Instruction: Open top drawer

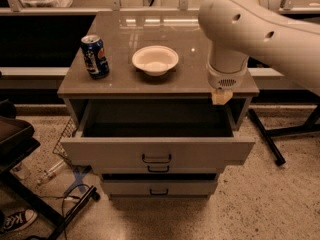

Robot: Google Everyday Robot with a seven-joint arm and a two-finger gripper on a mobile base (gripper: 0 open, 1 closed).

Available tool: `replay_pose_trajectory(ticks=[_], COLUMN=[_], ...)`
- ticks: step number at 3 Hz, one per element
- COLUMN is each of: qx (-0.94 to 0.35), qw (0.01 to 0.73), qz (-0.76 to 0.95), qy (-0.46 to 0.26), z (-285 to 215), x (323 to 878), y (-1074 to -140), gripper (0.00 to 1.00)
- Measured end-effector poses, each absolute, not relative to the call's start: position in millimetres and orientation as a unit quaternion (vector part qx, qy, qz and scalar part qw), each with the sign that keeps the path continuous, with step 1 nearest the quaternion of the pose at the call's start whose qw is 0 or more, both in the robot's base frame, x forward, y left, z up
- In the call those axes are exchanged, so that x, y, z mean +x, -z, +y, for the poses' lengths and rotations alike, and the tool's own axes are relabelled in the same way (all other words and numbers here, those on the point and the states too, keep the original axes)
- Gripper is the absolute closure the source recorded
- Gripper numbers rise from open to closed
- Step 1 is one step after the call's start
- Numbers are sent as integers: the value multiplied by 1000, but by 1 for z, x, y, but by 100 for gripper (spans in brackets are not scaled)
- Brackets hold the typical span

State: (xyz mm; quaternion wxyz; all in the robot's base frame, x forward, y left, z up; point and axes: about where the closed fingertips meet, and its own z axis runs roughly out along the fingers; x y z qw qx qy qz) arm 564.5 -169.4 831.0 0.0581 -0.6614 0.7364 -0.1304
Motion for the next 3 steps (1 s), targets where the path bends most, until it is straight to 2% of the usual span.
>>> replay_pose_trajectory(ticks=[1, 3], qx=[-657, -646], qw=[84, 165], qz=[736, 738], qy=[140, 108], z=[-182, -204], x=[573, 587], y=[-812, -768], gripper=[100, 100])
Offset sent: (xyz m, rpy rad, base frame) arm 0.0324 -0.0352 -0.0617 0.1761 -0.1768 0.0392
